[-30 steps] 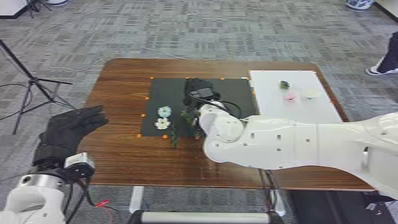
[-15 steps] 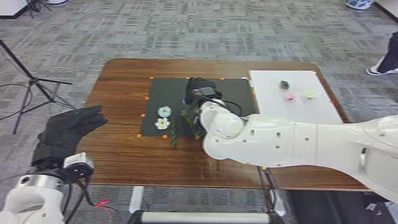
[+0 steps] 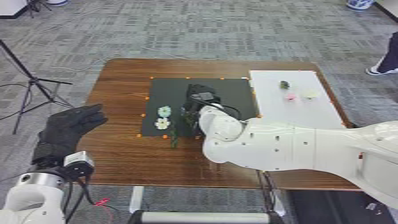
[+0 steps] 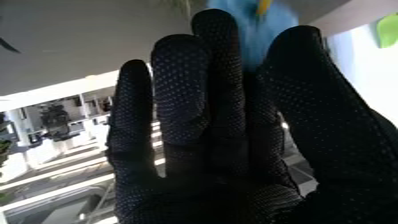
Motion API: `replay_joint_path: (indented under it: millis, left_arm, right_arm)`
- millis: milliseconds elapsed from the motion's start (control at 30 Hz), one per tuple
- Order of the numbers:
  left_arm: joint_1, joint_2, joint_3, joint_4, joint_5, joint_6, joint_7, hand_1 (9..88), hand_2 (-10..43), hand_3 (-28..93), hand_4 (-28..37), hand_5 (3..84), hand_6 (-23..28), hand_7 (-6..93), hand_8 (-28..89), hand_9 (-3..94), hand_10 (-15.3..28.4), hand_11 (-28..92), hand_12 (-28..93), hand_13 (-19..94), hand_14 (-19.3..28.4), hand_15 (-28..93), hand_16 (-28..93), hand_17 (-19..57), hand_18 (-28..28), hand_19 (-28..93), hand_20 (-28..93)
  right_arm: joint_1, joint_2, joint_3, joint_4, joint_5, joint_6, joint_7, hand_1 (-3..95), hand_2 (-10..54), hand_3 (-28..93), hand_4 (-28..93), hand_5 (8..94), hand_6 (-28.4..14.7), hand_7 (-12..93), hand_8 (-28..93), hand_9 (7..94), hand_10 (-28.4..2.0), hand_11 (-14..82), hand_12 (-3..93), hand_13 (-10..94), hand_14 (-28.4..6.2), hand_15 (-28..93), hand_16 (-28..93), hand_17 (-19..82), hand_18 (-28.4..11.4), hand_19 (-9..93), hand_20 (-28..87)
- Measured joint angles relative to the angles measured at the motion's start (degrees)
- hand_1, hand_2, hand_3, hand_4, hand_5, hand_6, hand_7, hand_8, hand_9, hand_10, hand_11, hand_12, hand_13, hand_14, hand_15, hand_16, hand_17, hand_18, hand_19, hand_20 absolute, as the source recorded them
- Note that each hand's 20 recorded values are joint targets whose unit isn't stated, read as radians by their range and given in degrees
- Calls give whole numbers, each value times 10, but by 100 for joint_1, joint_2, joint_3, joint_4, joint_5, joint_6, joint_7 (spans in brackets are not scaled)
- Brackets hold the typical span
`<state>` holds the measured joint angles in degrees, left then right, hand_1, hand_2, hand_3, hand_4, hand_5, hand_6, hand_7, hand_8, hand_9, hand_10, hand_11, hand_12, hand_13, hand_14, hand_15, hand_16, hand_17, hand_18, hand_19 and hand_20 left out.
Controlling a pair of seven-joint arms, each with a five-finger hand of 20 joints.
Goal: Arrange flowers
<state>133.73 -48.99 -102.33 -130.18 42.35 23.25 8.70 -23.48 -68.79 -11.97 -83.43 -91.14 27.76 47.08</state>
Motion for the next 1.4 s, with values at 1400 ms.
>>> replay_joint_path:
  millis: [1400]
  left_arm:
    - [1062, 347, -252, -370, -451, 686, 674, 243, -12, 873, -220, 562, 133, 159, -106, 470, 206, 379, 125, 334, 237, 563, -91, -57, 178, 433, 134]
  right_arm:
    - [2165, 1948, -888, -1325, 570, -1329, -506, 320, -39, 788, -259, 529, -23, 199, -158, 639, -173, 258, 160, 603, -143, 662, 165, 185, -246, 850, 56]
